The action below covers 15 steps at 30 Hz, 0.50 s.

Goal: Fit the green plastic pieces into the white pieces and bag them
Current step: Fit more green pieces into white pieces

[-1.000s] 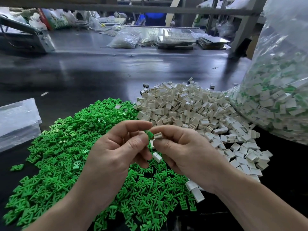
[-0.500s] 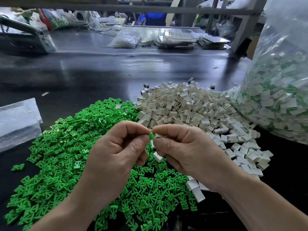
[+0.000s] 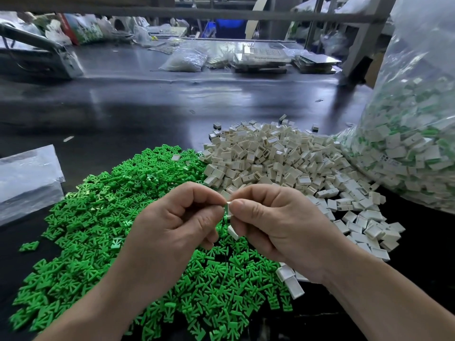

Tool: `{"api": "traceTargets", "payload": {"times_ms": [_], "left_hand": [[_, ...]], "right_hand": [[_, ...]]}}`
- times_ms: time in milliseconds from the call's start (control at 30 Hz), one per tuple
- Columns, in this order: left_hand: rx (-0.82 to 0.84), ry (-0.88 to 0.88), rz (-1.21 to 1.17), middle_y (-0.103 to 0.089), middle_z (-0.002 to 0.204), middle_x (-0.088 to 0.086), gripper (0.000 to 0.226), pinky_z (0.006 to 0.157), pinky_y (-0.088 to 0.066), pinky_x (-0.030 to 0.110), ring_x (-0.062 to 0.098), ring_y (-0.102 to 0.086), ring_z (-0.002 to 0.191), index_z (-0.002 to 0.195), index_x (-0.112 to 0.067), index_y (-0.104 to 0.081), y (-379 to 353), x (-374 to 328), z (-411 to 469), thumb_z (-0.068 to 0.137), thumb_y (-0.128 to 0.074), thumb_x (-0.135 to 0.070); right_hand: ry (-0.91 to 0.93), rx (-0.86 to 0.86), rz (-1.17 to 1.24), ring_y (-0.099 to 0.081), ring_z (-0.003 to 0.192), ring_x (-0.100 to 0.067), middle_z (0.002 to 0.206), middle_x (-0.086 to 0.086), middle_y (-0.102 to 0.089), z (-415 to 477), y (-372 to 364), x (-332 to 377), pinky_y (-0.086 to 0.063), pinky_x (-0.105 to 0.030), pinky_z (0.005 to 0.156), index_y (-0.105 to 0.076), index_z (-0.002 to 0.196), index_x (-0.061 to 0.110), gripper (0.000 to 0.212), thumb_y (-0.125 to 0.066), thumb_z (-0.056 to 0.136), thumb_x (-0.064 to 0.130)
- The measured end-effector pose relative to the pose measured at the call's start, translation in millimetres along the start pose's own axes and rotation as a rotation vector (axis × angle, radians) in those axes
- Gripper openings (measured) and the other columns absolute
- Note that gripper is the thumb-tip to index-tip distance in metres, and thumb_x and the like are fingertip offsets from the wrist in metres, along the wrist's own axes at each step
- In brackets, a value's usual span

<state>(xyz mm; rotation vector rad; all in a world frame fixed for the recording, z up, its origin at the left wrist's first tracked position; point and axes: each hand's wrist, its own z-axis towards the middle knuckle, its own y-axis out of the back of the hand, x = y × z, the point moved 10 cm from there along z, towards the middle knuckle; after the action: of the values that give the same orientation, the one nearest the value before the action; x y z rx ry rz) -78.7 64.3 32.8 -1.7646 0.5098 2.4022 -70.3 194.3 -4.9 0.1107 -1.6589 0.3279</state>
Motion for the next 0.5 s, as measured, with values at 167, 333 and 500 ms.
{"api": "traceTargets", "payload": {"times_ms": [167, 333, 500], "left_hand": [[0.172, 0.263, -0.535, -0.063, 0.07, 0.011, 0.034, 0.047, -0.05, 0.029, 0.022, -0.062, 0.054, 0.111, -0.014, -0.07, -25, 22, -2, 0.082, -0.074, -0.031], [0.299, 0.39, -0.781, -0.068, 0.073, 0.014, 0.052, 0.045, -0.054, 0.025, 0.022, -0.069, 0.058, 0.116, -0.006, -0.068, -44, 25, -8, 0.074, -0.084, -0.032], [0.289, 0.479, -0.865, -0.068, 0.069, 0.016, 0.052, 0.042, -0.054, 0.025, 0.022, -0.069, 0.053, 0.106, -0.005, -0.072, -44, 31, -10, 0.063, -0.091, -0.026]], "right_hand": [[-0.004, 0.04, 0.055, -0.039, 0.038, -0.008, 0.066, -0.004, -0.059, -1, -4, 0, -0.027, -0.014, 0.034, -0.072, 0.081, 0.021, 0.013, -0.066, 0.089, 0.029], [-0.069, 0.097, 0.074, -0.038, 0.039, -0.007, 0.06, 0.0, -0.054, -5, -9, -4, -0.027, -0.015, 0.033, -0.073, 0.086, 0.016, 0.014, -0.065, 0.089, 0.028], [-0.136, 0.116, 0.058, -0.038, 0.039, -0.005, 0.059, 0.001, -0.054, -5, -9, -9, -0.026, -0.015, 0.033, -0.059, 0.118, -0.007, 0.048, -0.066, 0.088, 0.029]]}}
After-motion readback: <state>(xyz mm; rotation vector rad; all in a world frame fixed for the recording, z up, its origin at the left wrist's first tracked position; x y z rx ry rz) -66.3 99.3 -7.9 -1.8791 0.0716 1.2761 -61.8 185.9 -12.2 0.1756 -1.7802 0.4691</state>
